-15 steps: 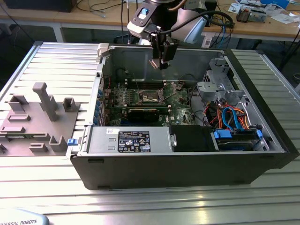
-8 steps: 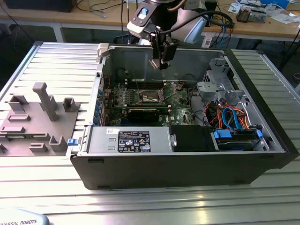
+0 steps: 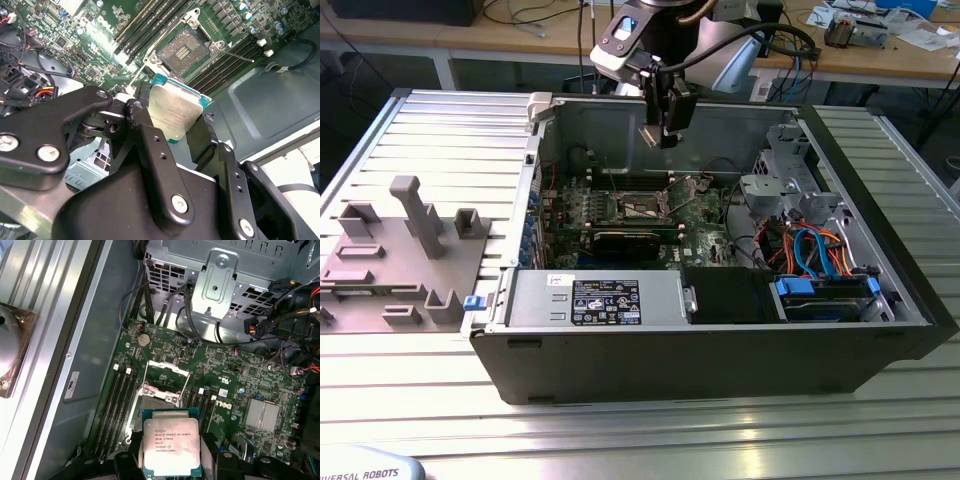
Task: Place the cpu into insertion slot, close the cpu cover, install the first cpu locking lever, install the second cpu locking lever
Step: 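Place the cpu into insertion slot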
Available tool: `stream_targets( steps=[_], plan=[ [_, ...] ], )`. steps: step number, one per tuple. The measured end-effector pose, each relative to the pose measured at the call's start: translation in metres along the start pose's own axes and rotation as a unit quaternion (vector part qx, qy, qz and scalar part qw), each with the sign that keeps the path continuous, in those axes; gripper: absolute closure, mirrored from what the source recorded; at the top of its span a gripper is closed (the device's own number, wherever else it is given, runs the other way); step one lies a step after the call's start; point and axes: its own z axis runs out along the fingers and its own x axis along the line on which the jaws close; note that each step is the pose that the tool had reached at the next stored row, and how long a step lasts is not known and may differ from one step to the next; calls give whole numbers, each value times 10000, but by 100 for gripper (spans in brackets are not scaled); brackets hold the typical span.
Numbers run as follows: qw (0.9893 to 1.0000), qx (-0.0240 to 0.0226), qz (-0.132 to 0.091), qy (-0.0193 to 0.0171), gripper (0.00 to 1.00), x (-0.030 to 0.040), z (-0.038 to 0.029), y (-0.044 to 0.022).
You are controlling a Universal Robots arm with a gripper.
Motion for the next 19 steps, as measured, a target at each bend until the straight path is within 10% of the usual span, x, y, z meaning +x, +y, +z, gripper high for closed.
stream_targets(
  steps=[6, 19],
  plan=[
    [10000, 87, 35, 17, 46, 0, 1, -1],
    [9997, 84, 230, 1, 46, 0, 3, 0]
  ],
)
